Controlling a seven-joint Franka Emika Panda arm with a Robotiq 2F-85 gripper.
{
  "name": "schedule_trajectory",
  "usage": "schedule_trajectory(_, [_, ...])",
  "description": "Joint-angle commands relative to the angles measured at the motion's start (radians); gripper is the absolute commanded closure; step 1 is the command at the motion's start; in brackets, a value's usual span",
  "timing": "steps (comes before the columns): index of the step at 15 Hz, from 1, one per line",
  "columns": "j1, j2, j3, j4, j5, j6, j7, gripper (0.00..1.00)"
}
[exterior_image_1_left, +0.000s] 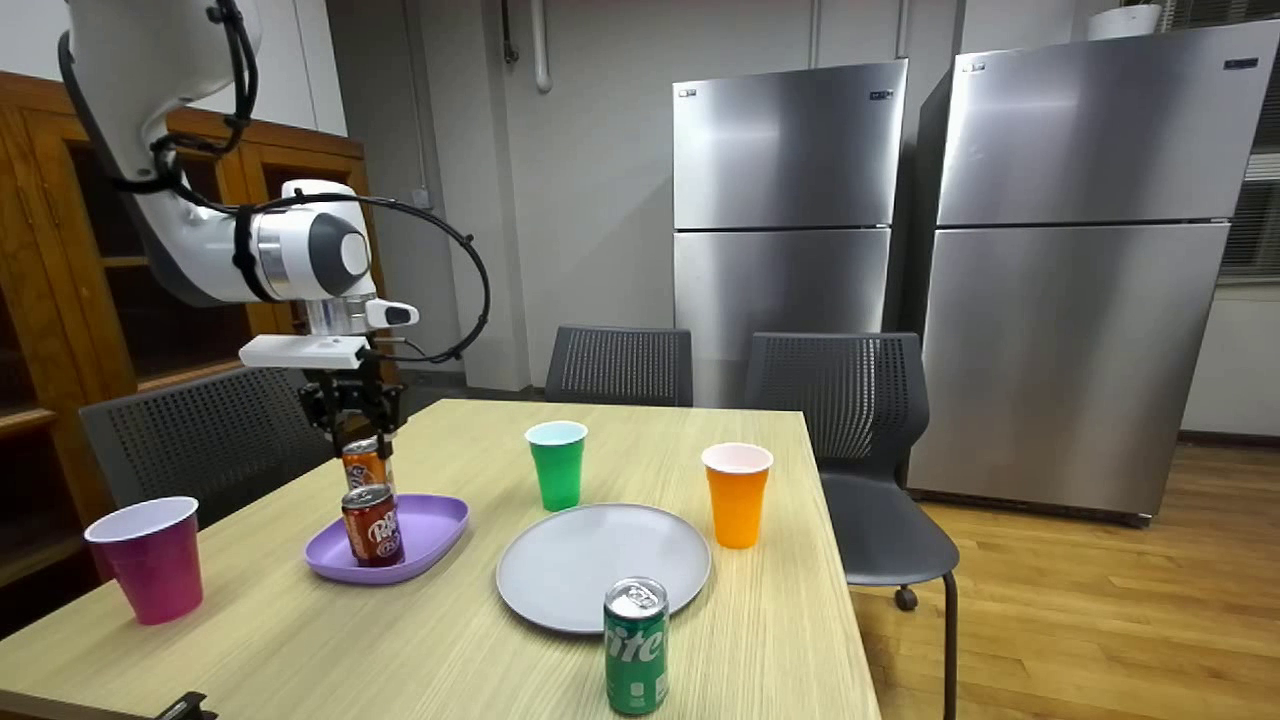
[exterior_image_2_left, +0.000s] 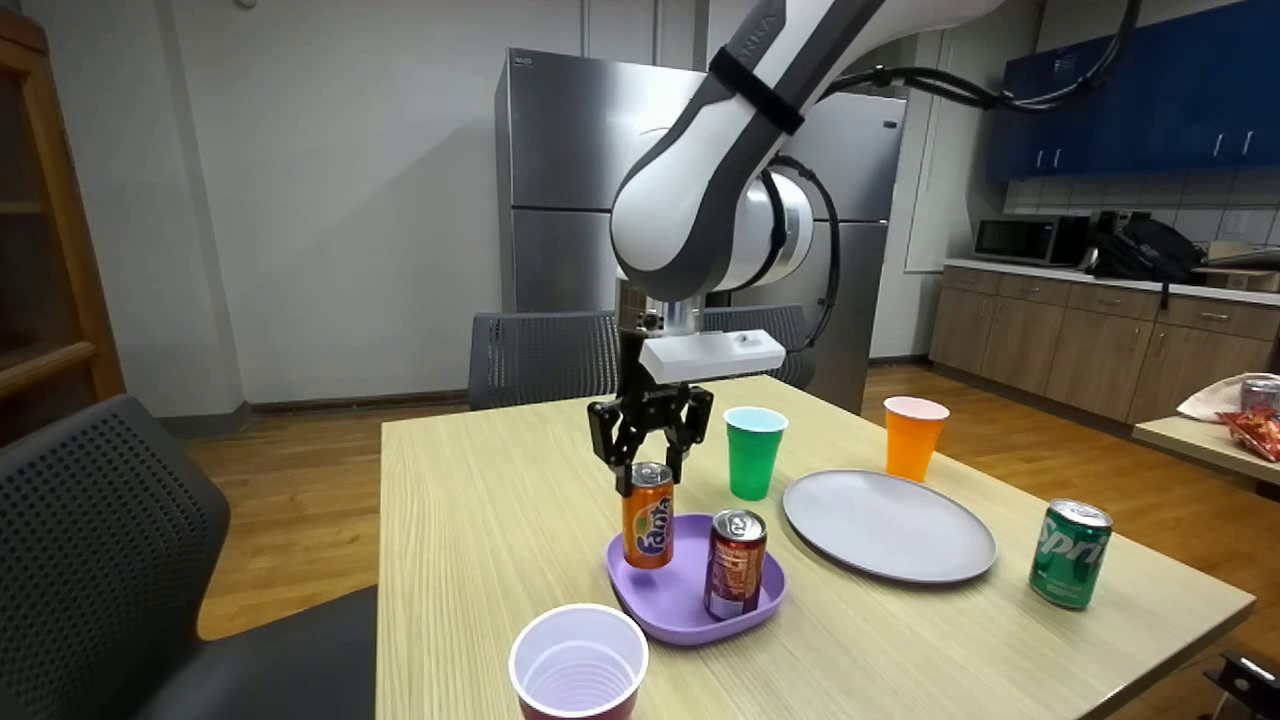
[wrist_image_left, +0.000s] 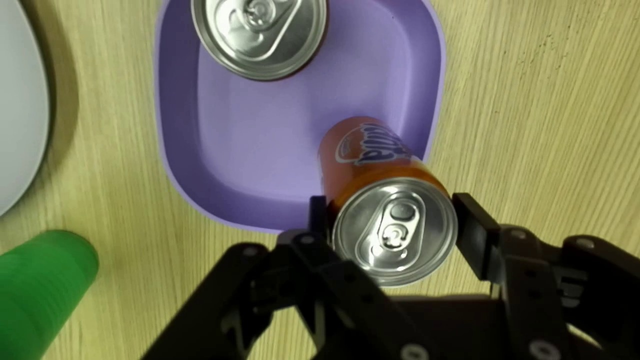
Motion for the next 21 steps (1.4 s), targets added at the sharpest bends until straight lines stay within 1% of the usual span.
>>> schedule_trajectory(1, [-0.021, -0.02, 0.007, -0.035, 0.009, 0.022, -0.026, 0.62])
schedule_trajectory(8, [-0.028, -0.011, 0.003, -0.05, 0.011, 0.037, -0.022, 0.62])
schedule_trajectory(9, [-0.03, -0.011, 0.005, -0.049, 0.015, 0.033, -0.023, 0.12])
schedule_trajectory(10, [-0.029, -0.011, 0.004, -0.049, 0.012, 0.031, -0.024, 0.1])
schedule_trajectory(12, [-0.03, -0.017, 0.005, -0.049, 0.013, 0.034, -0.026, 0.0])
schedule_trajectory(16, [-0.031, -0.052, 0.013, -0.06, 0.016, 0.042, -0.036, 0.0])
schedule_trajectory(21, [-0.035, -0.135, 0.045, -0.067, 0.027, 0.023, -0.084, 0.0])
